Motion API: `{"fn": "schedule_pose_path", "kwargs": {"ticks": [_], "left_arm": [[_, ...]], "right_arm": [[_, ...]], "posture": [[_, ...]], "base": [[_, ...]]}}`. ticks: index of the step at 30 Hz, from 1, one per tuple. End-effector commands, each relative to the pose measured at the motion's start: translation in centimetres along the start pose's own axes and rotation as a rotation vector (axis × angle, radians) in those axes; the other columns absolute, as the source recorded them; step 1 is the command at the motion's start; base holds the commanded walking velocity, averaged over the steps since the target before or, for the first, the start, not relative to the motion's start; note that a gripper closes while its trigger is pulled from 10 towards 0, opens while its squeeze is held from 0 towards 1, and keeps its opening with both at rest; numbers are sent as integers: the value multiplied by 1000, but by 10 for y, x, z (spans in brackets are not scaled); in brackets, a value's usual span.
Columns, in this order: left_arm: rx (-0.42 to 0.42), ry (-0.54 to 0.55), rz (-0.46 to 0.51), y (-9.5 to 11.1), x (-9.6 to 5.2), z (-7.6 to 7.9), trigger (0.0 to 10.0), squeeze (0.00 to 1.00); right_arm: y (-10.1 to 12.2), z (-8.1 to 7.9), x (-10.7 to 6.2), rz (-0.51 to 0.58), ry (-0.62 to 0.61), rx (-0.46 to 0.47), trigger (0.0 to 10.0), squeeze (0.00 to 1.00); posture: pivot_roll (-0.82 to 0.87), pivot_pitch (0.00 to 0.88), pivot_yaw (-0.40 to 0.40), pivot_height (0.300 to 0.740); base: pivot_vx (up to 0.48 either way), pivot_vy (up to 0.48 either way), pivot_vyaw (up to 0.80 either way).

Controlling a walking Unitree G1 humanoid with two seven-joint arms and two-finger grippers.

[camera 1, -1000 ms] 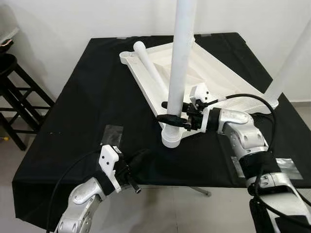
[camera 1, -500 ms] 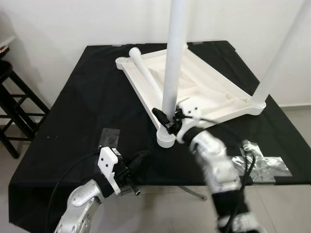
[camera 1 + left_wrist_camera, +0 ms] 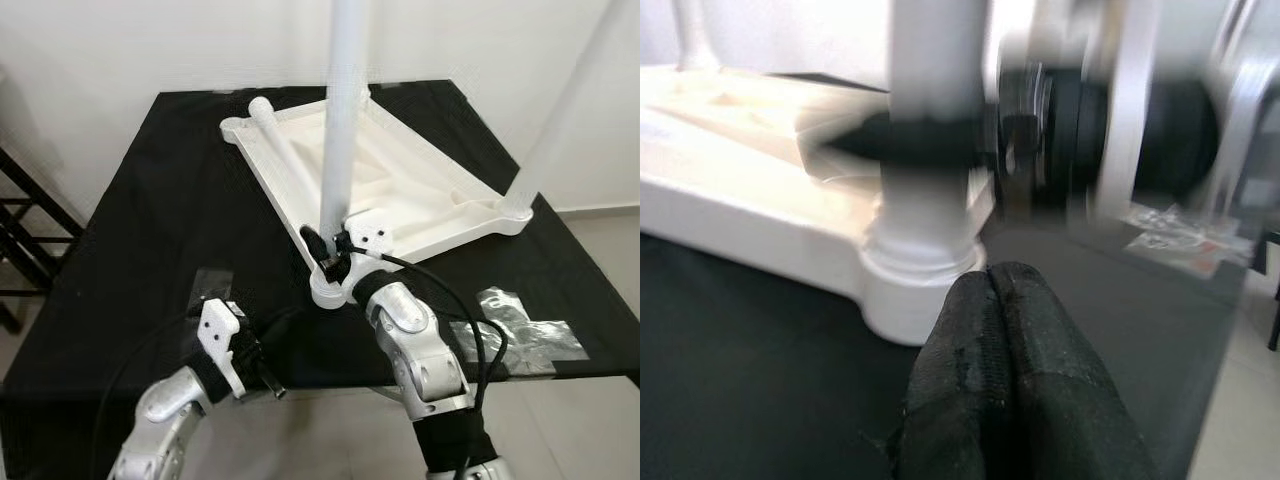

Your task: Building children table

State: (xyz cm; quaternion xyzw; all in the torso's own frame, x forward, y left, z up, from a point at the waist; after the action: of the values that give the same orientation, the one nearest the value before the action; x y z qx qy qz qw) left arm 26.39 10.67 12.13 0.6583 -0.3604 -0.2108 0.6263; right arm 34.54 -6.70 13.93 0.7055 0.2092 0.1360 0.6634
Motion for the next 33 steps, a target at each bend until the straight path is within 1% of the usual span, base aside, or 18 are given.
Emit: {"fn": "schedule_pose_path", "kwargs": {"ticks": [1, 2, 4, 5, 6, 9, 11, 12, 16, 17, 18, 19, 20, 23, 30, 31, 32, 33], "left_arm": [[-13, -2, -16, -5, -1, 1, 10000, 0], [-15, -5, -16, -6, 0, 2, 10000, 0], [-15, -5, -16, -6, 1, 2, 10000, 0], [-14, -4, -15, -6, 1, 2, 10000, 0], [-14, -4, -15, -6, 1, 2, 10000, 0], [-11, 0, -13, -6, 2, 2, 10000, 0], [-10, 1, -13, -6, 1, 2, 10000, 0], [-10, 1, -13, -6, 2, 2, 10000, 0], [-9, 1, -14, -6, 1, 2, 10000, 0], [-9, 1, -14, -7, 1, 2, 10000, 0], [-9, 1, -15, -7, 1, 2, 10000, 0], [-9, 1, -15, -7, 1, 2, 10000, 0], [-9, 1, -15, -7, 1, 2, 10000, 0], [-9, 1, -15, -7, 1, 2, 10000, 0], [-11, 2, -13, -6, 1, 2, 10000, 0], [-11, 1, -12, -6, 0, 2, 10000, 0], [-11, 1, -12, -6, 0, 2, 10000, 0], [-10, 1, -12, -6, 0, 2, 10000, 0]], "right_arm": [[16, -6, 3, 42, 120, 26, 10000, 1000], [30, -8, 2, 67, 257, 37, 10000, 1000], [32, -8, 2, 72, 282, 38, 10000, 1000], [34, -1, 1, 64, 341, 13, 10000, 0], [34, -1, 1, 64, 341, 13, 10000, 0], [34, 14, -3, 2, 503, -77, 10000, 0], [32, 15, -5, -19, 537, -95, 10000, 0], [30, 20, -5, -48, 570, -120, 10000, 0], [32, 28, -3, -79, 616, -127, 10000, 0], [35, 30, -2, -79, 638, -119, 9569, 0], [39, 33, -1, -73, 649, -121, 941, 0], [39, 33, -1, -73, 649, -121, 941, 0], [42, 35, 0, -67, 645, -118, 0, 0], [44, 40, 1, -53, 622, -109, 0, 0], [32, 53, -7, -45, 539, -119, 0, 0], [29, 56, -8, -48, 497, -124, 0, 0], [29, 56, -8, -48, 497, -124, 0, 0], [25, 61, -8, -53, 433, -125, 0, 0]], "posture": [[30, 125, 5, 740], [30, 124, 4, 740], [30, 124, 4, 740], [36, 121, -3, 740], [36, 121, -3, 740], [39, 119, -5, 740], [39, 119, -5, 740], [42, 117, -5, 740], [43, 115, -5, 740], [43, 115, -5, 740], [48, 115, -4, 740], [48, 115, -4, 740], [49, 115, -5, 740], [48, 116, -5, 740], [43, 123, -2, 740], [41, 127, -2, 740], [41, 127, -2, 740], [39, 128, -5, 740]], "base": [[0, 0, 0], [0, 0, 0], [0, 0, 0], [0, 0, 0], [0, 0, 0], [0, 0, 0], [0, 0, 0], [0, 0, 0], [0, 0, 0], [0, 0, 0], [0, 0, 0], [0, 0, 0], [0, 0, 0], [0, 0, 0], [0, 0, 0], [0, 0, 0], [0, 0, 0], [0, 0, 0]]}}
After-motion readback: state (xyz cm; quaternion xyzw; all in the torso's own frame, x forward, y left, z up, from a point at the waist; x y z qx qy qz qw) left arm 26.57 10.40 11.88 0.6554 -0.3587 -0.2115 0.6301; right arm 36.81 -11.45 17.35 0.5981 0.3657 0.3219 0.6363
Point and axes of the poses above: a point about 5 cm out from each wrist's last joint towards the gripper, its own x axis pointing out of the wrist towards the gripper, its own y axis along the axis of the wrist's last joint, z = x × y, the point moved 3 cm from there along x, pointing out of the wrist towards the gripper, and after that the axes turned 6 degrees about x, right-handed, at the moved point
